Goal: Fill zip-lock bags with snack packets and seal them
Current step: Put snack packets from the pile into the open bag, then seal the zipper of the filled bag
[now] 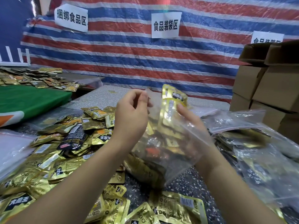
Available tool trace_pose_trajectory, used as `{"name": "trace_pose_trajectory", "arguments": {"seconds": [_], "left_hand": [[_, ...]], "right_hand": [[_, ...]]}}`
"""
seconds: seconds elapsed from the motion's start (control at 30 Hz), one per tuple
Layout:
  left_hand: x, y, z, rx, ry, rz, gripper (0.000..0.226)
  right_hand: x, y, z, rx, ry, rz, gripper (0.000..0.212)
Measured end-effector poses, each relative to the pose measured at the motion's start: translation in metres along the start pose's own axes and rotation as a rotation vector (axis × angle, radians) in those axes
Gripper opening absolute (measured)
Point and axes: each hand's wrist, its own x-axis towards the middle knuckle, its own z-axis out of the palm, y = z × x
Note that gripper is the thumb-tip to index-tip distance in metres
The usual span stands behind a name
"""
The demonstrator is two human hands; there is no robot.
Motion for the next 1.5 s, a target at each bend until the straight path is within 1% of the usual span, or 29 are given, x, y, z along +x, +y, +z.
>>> {"name": "trace_pose_trajectory", "arguments": {"seconds": [0.07,0.1,0.13,0.23,0.33,0.43,0.5,0.53,0.63,0.7,0.77,0.83,0.9,0.97,1.0,1.07,1.13,1.2,1.33,1.43,1.5], "left_hand": [[0.006,0.001,-0.005,0.010,-0.013,-0.021,0.027],[0.008,0.002,-0.007,0.016,-0.019,-0.037,0.026],[0.010,0.002,-0.008,0.020,-0.024,-0.053,0.026],[0.013,0.005,-0.011,0.019,-0.050,-0.108,0.026],[0.013,0.009,-0.012,0.043,-0.070,-0.141,0.026],[0.013,0.011,-0.012,0.067,-0.063,-0.127,0.024],[0.013,0.011,-0.013,0.053,-0.060,-0.138,0.024],[0.013,0.012,-0.013,0.042,-0.057,-0.147,0.024],[0.014,0.013,-0.014,0.008,-0.055,-0.167,0.025],[0.015,0.013,-0.015,-0.016,-0.066,-0.179,0.024],[0.017,0.015,-0.017,-0.054,-0.108,-0.216,0.021],[0.019,0.019,-0.022,-0.087,-0.204,-0.288,0.023],[0.021,0.019,-0.028,-0.084,-0.342,-0.356,0.028],[0.021,0.018,-0.031,-0.055,-0.445,-0.384,0.030],[0.021,0.017,-0.032,-0.043,-0.461,-0.375,0.029],[0.021,0.017,-0.032,-0.045,-0.457,-0.334,0.024],[0.020,0.018,-0.031,-0.062,-0.457,-0.299,0.021],[0.018,0.019,-0.030,-0.079,-0.463,-0.272,0.021],[0.015,0.021,-0.028,-0.099,-0.487,-0.248,0.017],[0.014,0.022,-0.027,-0.118,-0.483,-0.243,0.017],[0.013,0.022,-0.027,-0.126,-0.482,-0.242,0.017]], "right_hand": [[0.003,-0.013,-0.008,0.128,-0.020,0.016,0.042],[0.005,-0.021,-0.013,0.162,0.003,0.009,0.047],[0.003,-0.027,-0.015,0.196,-0.006,-0.006,0.048],[0.006,-0.046,-0.030,0.245,-0.015,-0.128,0.036],[0.000,-0.059,-0.034,0.244,-0.103,-0.177,0.038],[-0.007,-0.065,-0.033,0.124,-0.206,-0.183,0.039],[-0.012,-0.066,-0.029,-0.003,-0.265,-0.147,0.039],[-0.013,-0.065,-0.025,-0.087,-0.270,-0.135,0.040],[-0.012,-0.056,-0.018,-0.312,-0.215,-0.197,0.042],[-0.008,-0.049,-0.017,-0.337,-0.160,-0.258,0.042],[-0.006,-0.048,-0.018,-0.300,-0.144,-0.269,0.041],[-0.006,-0.051,-0.021,-0.279,-0.166,-0.247,0.039],[-0.006,-0.053,-0.024,-0.272,-0.198,-0.219,0.037],[-0.008,-0.055,-0.026,-0.281,-0.211,-0.208,0.036],[-0.008,-0.055,-0.025,-0.293,-0.205,-0.210,0.036],[-0.010,-0.058,-0.024,-0.267,-0.164,-0.232,0.042],[-0.010,-0.065,-0.024,-0.148,-0.118,-0.267,0.050],[-0.012,-0.073,-0.024,-0.033,-0.096,-0.318,0.054],[-0.018,-0.083,-0.023,0.106,-0.105,-0.415,0.048],[-0.022,-0.084,-0.021,0.061,-0.119,-0.490,0.038],[-0.023,-0.081,-0.017,-0.034,-0.113,-0.517,0.040]]}}
